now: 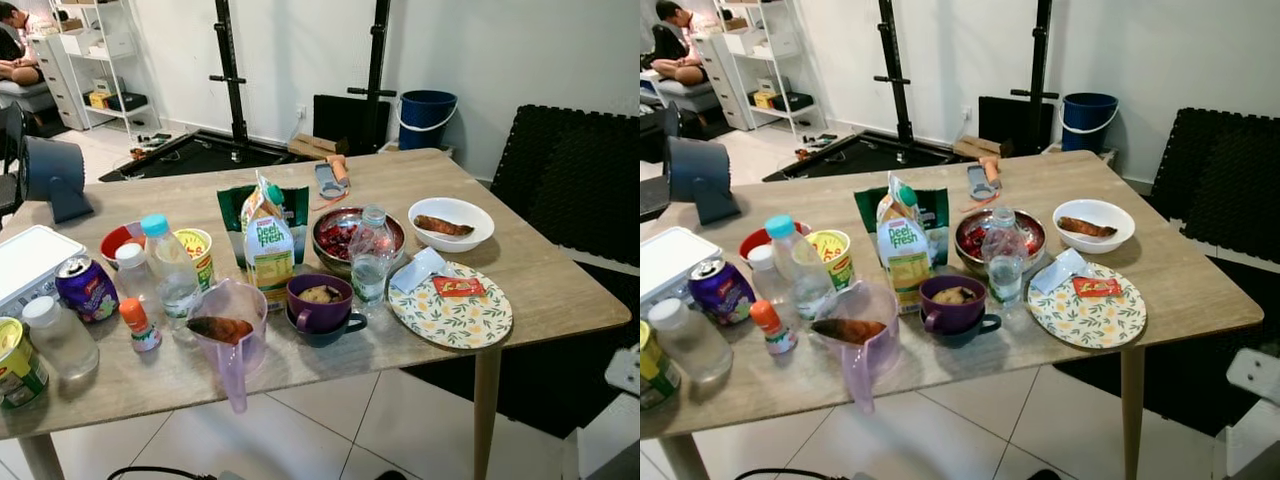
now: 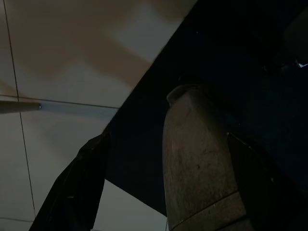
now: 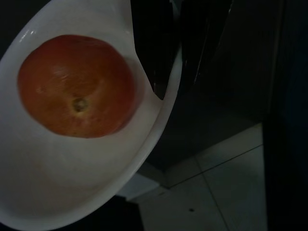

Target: Restocking fridge

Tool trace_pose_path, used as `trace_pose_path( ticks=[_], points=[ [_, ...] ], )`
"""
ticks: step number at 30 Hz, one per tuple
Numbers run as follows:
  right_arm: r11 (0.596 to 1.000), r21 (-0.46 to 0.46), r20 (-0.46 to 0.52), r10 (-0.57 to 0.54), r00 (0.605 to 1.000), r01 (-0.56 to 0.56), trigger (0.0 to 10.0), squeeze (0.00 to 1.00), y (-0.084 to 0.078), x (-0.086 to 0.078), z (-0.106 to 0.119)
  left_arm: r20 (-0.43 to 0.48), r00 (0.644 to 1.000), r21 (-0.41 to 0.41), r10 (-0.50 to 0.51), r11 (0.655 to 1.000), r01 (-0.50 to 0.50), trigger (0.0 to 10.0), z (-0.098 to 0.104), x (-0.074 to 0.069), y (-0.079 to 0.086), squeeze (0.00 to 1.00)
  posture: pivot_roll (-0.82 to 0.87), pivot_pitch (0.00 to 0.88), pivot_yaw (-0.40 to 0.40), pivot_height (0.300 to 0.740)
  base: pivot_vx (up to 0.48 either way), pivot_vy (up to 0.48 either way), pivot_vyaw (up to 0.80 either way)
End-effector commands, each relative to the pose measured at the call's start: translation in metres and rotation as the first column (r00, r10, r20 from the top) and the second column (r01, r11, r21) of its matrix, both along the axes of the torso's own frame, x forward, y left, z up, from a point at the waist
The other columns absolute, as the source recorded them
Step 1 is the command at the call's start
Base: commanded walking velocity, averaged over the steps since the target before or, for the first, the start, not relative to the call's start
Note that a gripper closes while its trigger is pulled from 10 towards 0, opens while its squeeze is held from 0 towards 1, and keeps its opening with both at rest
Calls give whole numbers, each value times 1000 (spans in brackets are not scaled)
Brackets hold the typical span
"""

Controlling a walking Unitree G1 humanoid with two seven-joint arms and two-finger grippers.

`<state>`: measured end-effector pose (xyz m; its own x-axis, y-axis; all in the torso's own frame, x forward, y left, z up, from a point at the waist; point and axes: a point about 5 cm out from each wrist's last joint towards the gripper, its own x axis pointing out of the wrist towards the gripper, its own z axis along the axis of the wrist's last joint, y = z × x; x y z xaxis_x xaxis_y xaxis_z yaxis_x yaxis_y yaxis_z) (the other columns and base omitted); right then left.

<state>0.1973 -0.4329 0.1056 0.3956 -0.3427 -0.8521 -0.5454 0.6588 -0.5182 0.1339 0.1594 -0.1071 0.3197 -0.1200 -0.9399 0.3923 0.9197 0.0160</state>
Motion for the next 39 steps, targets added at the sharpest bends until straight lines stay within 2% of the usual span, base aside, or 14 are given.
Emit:
trace_pose_path(
  ticks=[1,2,3,4,5,6,7,8,12,18,23,24,29,39],
  points=[
    [998,1,9,-68,998,68,0,0,-1,-10,-16,-10,1000,2,-13,1000,13,10000,-1,-2,0,0,-193,0,54,740,0,0,0],
    [996,1,14,-87,996,87,0,0,1,-13,-26,-10,1000,2,-15,1000,15,10000,-1,-2,-1,0,-199,0,58,740,0,0,0],
    [994,9,33,-109,993,109,667,0,6,-16,-40,-10,1000,3,-17,1000,17,10000,0,-1,0,0,-202,0,59,740,0,0,0],
    [992,24,47,-122,991,121,2314,0,11,-17,-49,-10,1000,3,-18,1000,18,10000,0,-1,0,0,-202,0,59,740,0,0,0],
    [992,24,47,-122,991,121,2314,0,11,-17,-49,-10,1000,3,-18,1000,18,10000,0,-1,0,0,-202,0,59,740,0,0,0],
    [989,44,71,-144,987,141,6471,0,17,-17,-58,-9,1000,4,-19,1000,19,10000,0,-1,0,0,-204,0,58,740,0,0,0],
    [989,44,71,-144,987,141,6471,0,17,-17,-58,-9,1000,4,-19,1000,19,10000,0,-1,0,0,-204,0,58,740,0,0,0],
    [985,65,93,-165,982,159,10000,0,23,-17,-67,-9,1000,4,-20,1000,20,10000,0,-1,0,0,-205,0,58,740,0,0,0],
    [963,148,124,-244,962,225,10000,0,50,-27,-105,-6,1000,3,-24,1000,24,10000,0,0,-2,0,-196,0,56,740,0,0,0],
    [958,121,122,-274,954,259,10000,0,81,-47,-143,-5,1000,2,-22,1000,22,10000,0,0,-2,0,-190,0,57,740,0,0,0],
    [956,124,120,-279,953,265,10000,0,93,-53,-154,-6,1000,4,-21,1000,21,10000,0,0,-1,0,-191,0,57,740,0,0,0],
    [940,152,122,-325,938,305,10000,0,106,-61,-165,-7,1000,6,-19,1000,20,10000,0,-1,0,0,-188,0,53,740,0,0,0],
    [899,187,81,-415,906,395,10000,0,127,-84,-184,-6,1000,4,-14,1000,14,10000,0,-1,-1,0,-180,0,48,740,0,0,0],
    [872,212,5,-452,892,441,10000,0,148,-104,-198,-6,1000,2,-7,1000,7,10000,-1,-2,-2,0,-178,0,48,740,0,0,-541]
  ],
)
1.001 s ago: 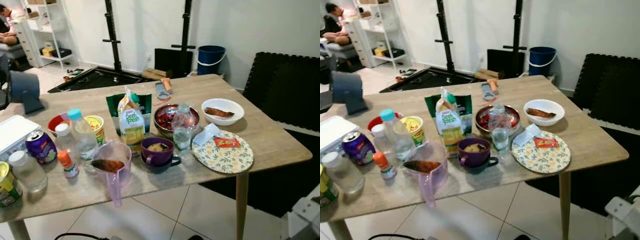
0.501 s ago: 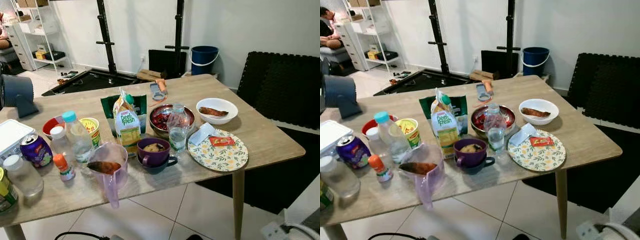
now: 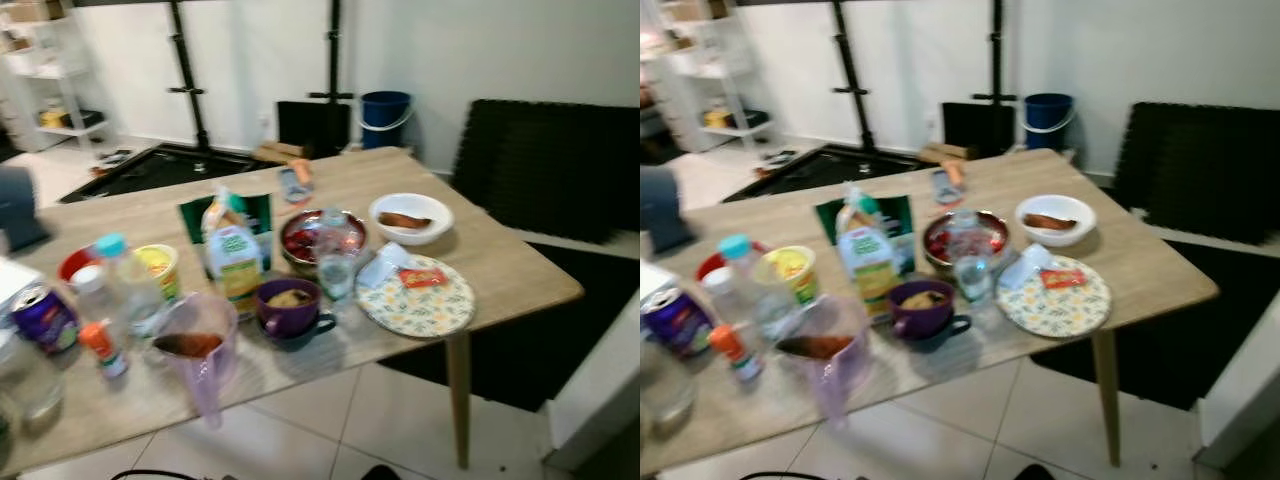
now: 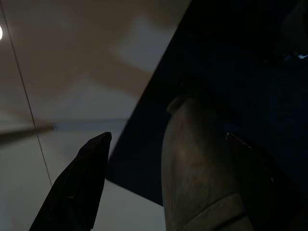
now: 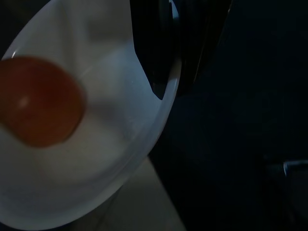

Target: Restocking fridge

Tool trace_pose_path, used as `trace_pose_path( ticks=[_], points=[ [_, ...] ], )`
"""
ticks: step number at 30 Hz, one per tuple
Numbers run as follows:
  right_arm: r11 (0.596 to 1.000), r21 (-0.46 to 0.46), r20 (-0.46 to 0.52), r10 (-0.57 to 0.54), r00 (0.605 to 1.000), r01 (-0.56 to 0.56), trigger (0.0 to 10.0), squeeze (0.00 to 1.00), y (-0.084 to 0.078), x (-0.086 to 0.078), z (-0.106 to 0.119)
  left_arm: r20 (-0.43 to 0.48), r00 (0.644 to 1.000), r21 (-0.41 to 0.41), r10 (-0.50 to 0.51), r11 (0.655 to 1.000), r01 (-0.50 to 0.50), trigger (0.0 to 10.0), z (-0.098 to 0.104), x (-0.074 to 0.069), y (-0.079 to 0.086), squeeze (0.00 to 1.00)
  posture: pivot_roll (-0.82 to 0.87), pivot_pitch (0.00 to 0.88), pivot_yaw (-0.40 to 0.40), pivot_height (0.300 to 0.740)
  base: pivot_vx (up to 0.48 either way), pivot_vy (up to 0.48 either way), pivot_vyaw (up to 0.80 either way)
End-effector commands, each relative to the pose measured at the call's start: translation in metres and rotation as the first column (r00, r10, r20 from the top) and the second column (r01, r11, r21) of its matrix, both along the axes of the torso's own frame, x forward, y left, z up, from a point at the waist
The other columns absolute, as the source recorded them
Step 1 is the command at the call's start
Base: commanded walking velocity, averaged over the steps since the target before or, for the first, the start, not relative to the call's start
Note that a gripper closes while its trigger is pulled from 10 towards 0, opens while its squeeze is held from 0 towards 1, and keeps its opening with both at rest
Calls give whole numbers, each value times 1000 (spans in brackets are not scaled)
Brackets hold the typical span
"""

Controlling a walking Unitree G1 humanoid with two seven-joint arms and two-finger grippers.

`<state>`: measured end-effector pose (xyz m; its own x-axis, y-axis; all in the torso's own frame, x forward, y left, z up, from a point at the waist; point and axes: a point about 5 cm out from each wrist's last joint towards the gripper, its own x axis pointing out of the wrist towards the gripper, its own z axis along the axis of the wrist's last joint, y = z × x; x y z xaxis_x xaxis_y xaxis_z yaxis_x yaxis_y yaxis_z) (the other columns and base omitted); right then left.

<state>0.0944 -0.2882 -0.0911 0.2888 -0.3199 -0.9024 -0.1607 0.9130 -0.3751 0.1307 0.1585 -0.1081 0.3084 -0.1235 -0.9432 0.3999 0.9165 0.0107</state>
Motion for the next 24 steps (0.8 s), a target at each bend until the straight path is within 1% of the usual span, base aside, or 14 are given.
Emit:
trace_pose_path(
  ticks=[1,13,24],
  points=[
    [1000,10,1,-19,1000,19,10000,0,5,-2,-3,6,1000,3,2,1000,-2,10000,0,2,-1,0,-178,0,49,740,0,0,-788],
    [1000,21,-5,-10,1000,10,10000,0,13,-3,-6,14,1000,3,2,1000,-2,10000,2,5,0,0,-176,0,51,740,0,0,-788],
    [1000,30,-11,-1,1000,2,10000,0,17,-3,-7,11,1000,5,8,1000,-8,10000,1,4,2,0,-170,0,53,740,0,0,-788]
  ],
)
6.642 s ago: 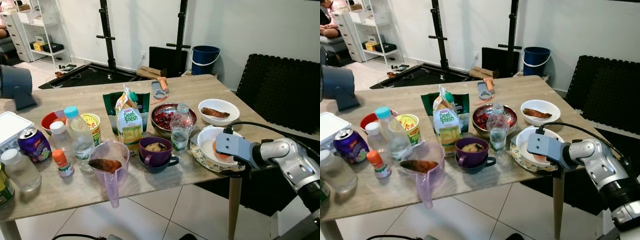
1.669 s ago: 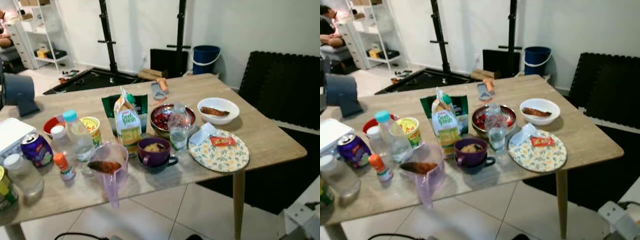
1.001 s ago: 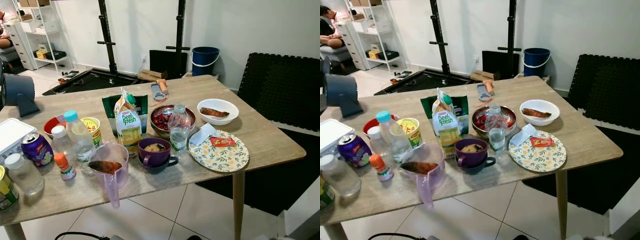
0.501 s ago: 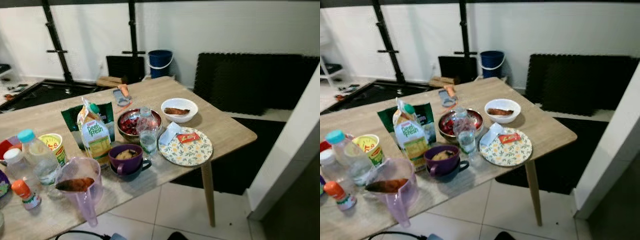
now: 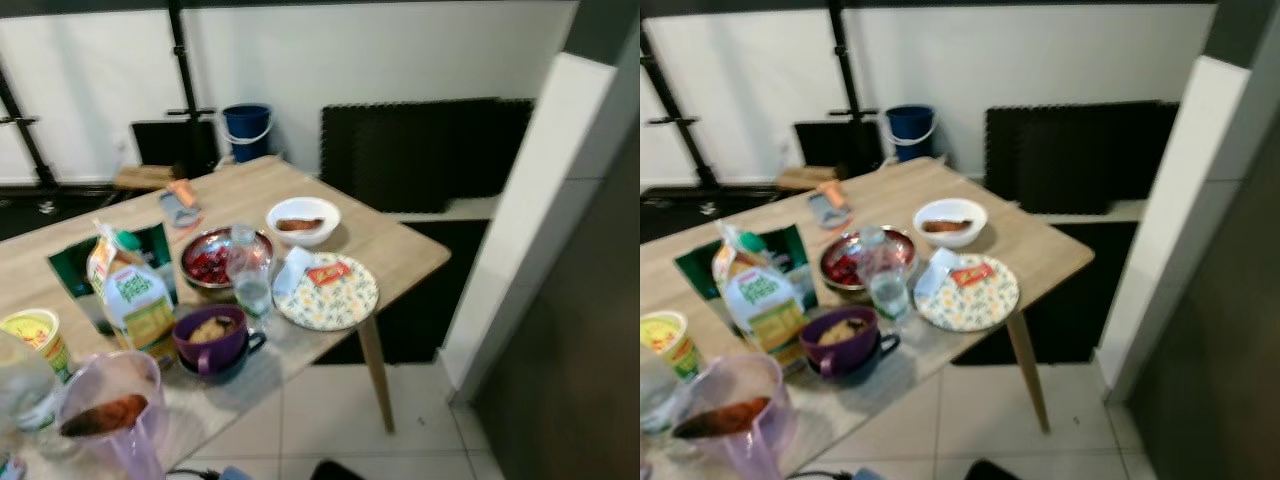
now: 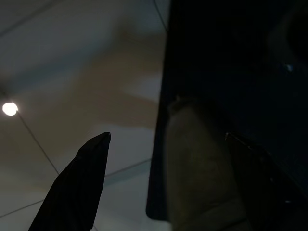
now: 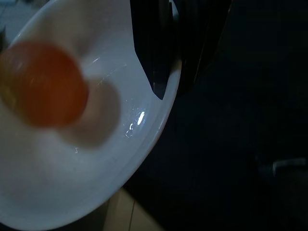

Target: Restocking fridge

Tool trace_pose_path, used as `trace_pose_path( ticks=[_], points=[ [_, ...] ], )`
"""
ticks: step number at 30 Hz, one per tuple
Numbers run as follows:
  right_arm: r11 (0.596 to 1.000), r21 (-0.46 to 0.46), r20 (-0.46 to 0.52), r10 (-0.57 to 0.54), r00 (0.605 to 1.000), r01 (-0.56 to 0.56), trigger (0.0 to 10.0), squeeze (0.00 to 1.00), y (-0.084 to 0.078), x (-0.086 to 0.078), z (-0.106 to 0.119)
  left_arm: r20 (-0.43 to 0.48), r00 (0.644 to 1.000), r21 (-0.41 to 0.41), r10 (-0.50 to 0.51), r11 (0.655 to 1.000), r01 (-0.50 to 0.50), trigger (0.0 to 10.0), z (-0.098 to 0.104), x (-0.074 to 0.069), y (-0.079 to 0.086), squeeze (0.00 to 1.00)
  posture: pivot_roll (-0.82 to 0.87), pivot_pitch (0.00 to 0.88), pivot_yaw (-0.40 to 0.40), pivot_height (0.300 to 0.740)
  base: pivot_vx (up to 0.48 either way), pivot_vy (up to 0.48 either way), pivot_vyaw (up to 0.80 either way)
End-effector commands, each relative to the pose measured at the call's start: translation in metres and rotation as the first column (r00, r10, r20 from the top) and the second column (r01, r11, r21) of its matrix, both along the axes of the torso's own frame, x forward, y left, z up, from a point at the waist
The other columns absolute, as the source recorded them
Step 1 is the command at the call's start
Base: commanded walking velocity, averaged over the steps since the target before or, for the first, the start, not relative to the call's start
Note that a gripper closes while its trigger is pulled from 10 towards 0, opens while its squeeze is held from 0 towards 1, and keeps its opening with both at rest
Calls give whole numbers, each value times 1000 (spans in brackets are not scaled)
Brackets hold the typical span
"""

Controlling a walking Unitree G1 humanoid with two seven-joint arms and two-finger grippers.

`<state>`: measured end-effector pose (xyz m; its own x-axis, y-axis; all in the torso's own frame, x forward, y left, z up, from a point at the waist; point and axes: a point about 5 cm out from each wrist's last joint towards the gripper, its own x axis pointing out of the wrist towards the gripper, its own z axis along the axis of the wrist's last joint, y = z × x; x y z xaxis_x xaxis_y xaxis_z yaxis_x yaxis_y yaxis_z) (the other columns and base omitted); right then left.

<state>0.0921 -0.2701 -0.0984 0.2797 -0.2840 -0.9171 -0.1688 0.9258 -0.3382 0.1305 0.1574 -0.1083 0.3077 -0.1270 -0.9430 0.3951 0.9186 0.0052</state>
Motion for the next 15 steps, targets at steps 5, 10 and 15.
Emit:
trace_pose_path(
  ticks=[5,10,15],
  points=[
    [1000,-5,0,-1,1000,1,10000,0,1,0,-1,10,1000,9,-5,1000,4,10000,2,5,3,0,-170,0,55,740,0,0,-788],
    [1000,-2,1,1,1000,-1,10000,0,3,0,-1,-7,999,-17,-38,999,37,10000,1,3,0,0,-170,0,56,740,0,-158,-788],
    [1000,-1,-1,3,1000,-3,10000,0,3,0,-1,-8,999,-12,-33,999,33,10000,1,1,0,0,-171,0,58,740,0,-480,-788]
  ],
)
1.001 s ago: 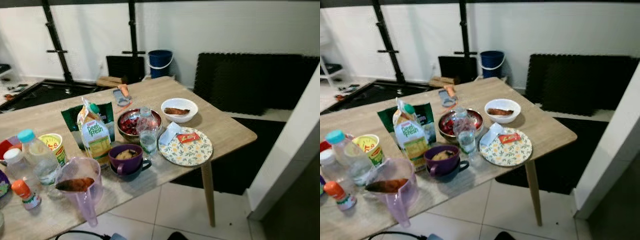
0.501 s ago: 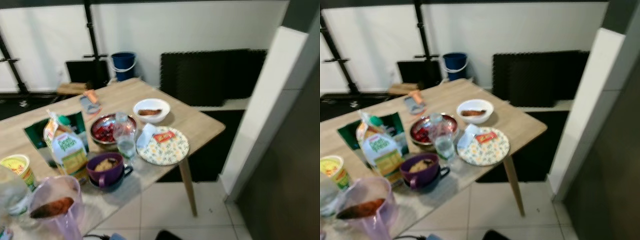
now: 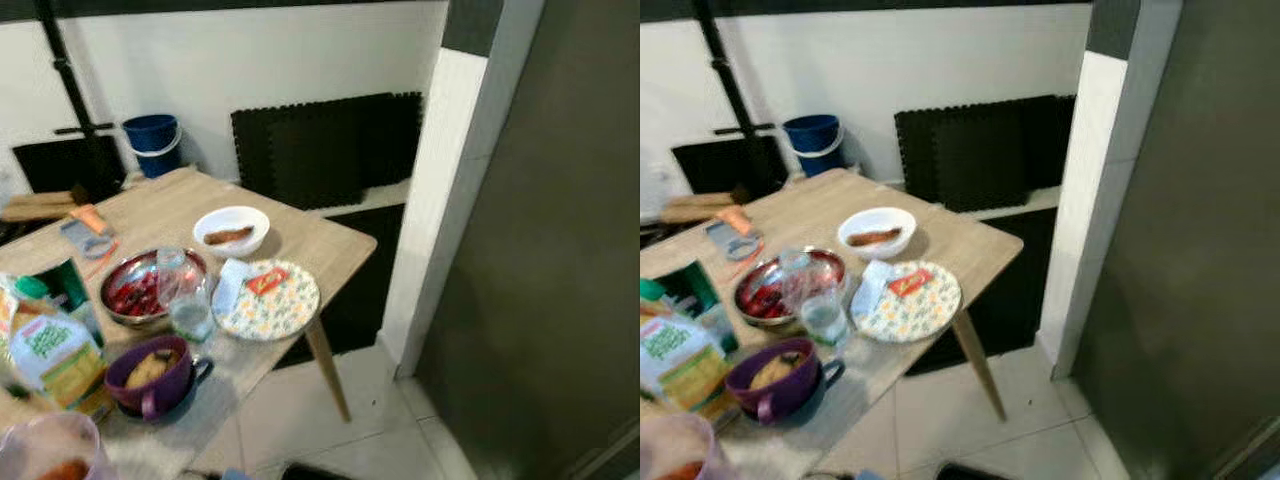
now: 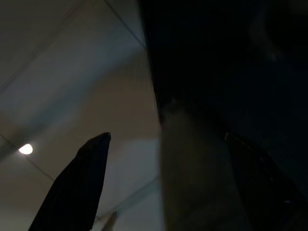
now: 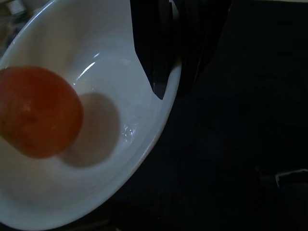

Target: Restocking fridge

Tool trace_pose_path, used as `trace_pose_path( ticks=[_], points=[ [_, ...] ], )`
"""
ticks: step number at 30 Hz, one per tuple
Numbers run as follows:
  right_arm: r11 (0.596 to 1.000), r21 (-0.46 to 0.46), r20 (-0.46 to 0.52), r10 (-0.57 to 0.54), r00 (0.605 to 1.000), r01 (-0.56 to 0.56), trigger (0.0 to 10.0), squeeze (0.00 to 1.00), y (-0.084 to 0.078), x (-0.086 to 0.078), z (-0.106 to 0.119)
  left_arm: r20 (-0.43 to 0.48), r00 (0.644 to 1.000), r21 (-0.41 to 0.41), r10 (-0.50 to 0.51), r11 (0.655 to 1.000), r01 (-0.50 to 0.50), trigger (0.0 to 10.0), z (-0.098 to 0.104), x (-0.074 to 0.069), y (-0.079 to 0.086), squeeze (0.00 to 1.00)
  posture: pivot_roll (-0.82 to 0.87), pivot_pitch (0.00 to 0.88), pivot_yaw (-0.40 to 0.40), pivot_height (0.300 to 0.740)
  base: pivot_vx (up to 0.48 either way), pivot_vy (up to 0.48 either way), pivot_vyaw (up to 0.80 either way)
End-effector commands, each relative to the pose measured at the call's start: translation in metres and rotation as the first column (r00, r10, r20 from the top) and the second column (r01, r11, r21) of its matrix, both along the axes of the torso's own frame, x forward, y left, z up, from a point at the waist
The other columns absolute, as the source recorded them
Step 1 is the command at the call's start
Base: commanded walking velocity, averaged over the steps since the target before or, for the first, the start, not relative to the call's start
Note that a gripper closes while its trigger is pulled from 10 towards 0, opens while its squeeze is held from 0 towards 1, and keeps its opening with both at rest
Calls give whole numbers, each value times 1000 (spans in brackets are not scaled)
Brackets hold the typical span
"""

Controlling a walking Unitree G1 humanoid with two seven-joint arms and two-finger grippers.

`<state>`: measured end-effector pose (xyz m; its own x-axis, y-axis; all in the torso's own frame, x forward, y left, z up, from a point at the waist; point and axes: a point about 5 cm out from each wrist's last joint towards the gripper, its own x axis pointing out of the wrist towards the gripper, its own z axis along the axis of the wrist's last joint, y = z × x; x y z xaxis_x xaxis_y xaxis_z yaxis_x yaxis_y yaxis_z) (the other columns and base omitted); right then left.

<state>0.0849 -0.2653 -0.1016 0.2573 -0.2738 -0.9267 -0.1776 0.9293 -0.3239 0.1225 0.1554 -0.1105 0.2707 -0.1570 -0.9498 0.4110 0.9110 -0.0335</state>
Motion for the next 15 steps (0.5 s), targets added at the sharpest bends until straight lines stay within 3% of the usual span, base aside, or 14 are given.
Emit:
trace_pose_path(
  ticks=[1,15],
  points=[
    [1000,-12,23,3,1000,-3,10000,0,-1,7,2,30,1000,18,-4,1000,3,10000,3,10,3,0,-171,0,58,740,0,-322,-788],
    [1000,-14,20,20,1000,-19,10000,0,0,7,2,25,1000,35,-5,999,4,10000,3,9,6,0,-169,0,56,740,0,0,-788]
  ],
)
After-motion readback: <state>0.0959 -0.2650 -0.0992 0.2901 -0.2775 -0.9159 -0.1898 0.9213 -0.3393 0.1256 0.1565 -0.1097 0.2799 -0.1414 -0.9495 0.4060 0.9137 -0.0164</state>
